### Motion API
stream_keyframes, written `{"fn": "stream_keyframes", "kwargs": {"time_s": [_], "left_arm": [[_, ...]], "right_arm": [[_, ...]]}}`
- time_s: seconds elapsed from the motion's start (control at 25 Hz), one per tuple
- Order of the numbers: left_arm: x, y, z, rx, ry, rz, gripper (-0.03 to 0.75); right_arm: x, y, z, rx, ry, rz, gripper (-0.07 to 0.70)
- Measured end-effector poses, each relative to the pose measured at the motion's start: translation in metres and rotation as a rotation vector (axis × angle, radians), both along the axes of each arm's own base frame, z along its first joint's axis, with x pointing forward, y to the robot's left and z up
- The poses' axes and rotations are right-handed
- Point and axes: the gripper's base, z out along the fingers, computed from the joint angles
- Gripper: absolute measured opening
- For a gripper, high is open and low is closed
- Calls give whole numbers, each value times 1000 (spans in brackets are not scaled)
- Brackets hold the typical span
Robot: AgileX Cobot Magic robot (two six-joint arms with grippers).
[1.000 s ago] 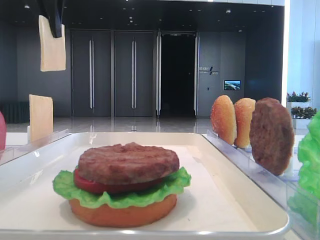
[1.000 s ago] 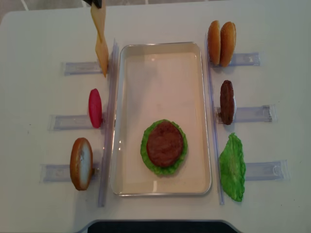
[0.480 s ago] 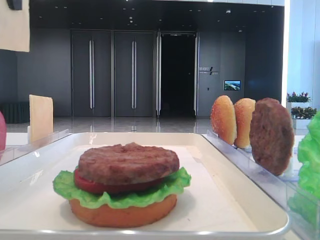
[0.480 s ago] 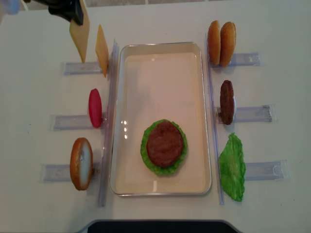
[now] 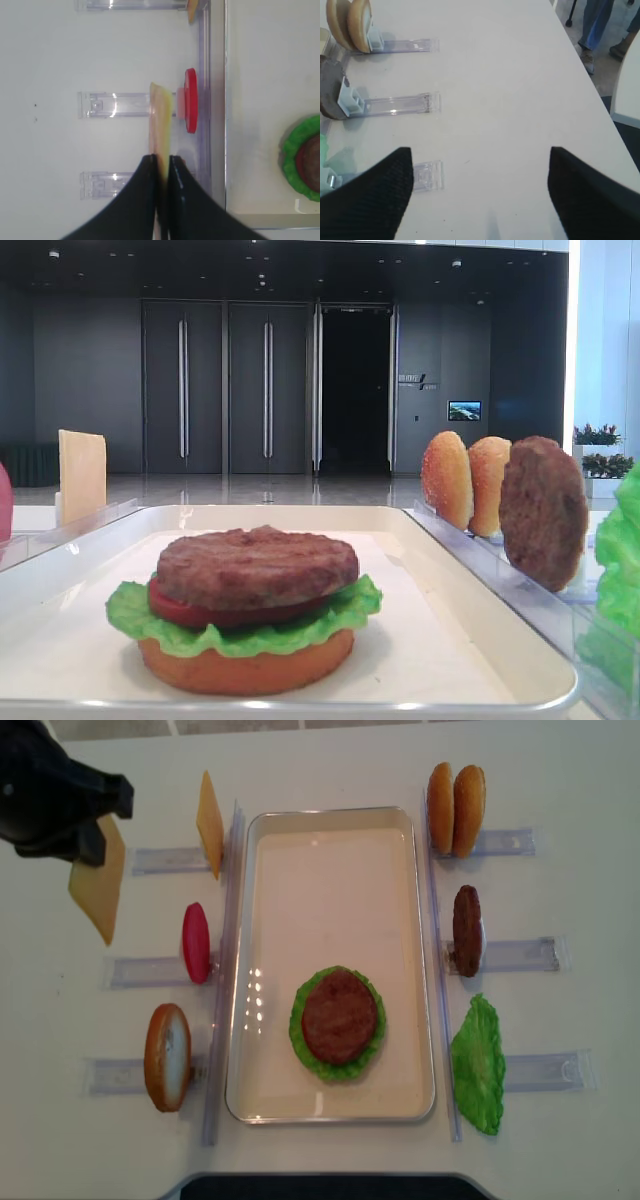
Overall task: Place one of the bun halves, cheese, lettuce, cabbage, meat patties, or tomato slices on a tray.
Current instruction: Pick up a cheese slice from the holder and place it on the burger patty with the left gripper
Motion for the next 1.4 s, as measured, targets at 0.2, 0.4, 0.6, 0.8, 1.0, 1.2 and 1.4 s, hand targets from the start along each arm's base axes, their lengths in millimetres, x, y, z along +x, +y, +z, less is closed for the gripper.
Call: {"fn": "stream_keyframes", "kwargs": {"time_s": [0.2, 0.4, 0.6, 0.8, 1.0, 1.2, 1.4], "left_arm": [[-17, 6, -8, 2, 15, 12, 27], [-18, 4, -13, -16, 31, 14, 27], [-15, -6, -15, -107, 25, -36, 27], [-6, -27, -25, -253, 79, -161, 27], [0, -54, -26, -475, 76, -354, 27], [5, -74, -26, -672, 66, -477, 27], [3, -75, -41, -690, 101, -480, 27]], "right_arm": [[0, 0, 0, 0, 0, 0, 556], [0, 0, 0, 0, 0, 0, 556], [0, 0, 0, 0, 0, 0, 556], [0, 0, 0, 0, 0, 0, 556], [0, 0, 0, 0, 0, 0, 556], [0, 0, 0, 0, 0, 0, 556], [0, 0, 0, 0, 0, 0, 556]]}}
